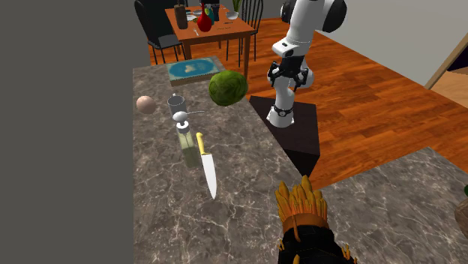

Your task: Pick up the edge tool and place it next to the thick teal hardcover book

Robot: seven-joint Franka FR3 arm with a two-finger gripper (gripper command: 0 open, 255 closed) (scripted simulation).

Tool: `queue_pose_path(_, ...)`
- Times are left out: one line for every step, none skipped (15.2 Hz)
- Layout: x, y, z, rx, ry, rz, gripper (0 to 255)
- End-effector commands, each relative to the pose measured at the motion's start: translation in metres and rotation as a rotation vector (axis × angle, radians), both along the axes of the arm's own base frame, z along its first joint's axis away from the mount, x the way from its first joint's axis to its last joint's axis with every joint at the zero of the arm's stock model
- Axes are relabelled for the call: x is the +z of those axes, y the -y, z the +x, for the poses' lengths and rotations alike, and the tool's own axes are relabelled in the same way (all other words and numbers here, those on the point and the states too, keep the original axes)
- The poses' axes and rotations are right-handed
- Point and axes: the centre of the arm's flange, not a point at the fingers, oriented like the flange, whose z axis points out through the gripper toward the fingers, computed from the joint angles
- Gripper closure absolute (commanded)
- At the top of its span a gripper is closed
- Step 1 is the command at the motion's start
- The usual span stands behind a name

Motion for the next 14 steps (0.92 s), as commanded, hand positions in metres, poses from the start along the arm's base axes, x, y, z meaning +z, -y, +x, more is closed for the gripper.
queue_pose_path(0.000, 0.000, 0.000, 0.000, 0.000, 0.000, 0)
queue_pose_path(-0.005, 0.011, 0.003, 0.020, 0.001, -0.001, 0)
queue_pose_path(-0.009, 0.023, 0.006, 0.039, 0.003, -0.003, 0)
queue_pose_path(-0.014, 0.034, 0.010, 0.059, 0.004, -0.004, 0)
queue_pose_path(-0.019, 0.046, 0.013, 0.078, 0.006, -0.005, 0)
queue_pose_path(-0.024, 0.057, 0.017, 0.098, 0.007, -0.007, 0)
queue_pose_path(-0.028, 0.068, 0.022, 0.117, 0.009, -0.008, 0)
queue_pose_path(-0.033, 0.079, 0.026, 0.137, 0.010, -0.009, 0)
queue_pose_path(-0.037, 0.090, 0.031, 0.156, 0.012, -0.011, 0)
queue_pose_path(-0.042, 0.101, 0.035, 0.176, 0.013, -0.012, 0)
queue_pose_path(-0.047, 0.112, 0.040, 0.196, 0.015, -0.013, 0)
queue_pose_path(-0.051, 0.122, 0.046, 0.215, 0.016, -0.015, 0)
queue_pose_path(-0.056, 0.133, 0.051, 0.235, 0.018, -0.016, 0)
queue_pose_path(-0.060, 0.144, 0.057, 0.254, 0.019, -0.017, 0)
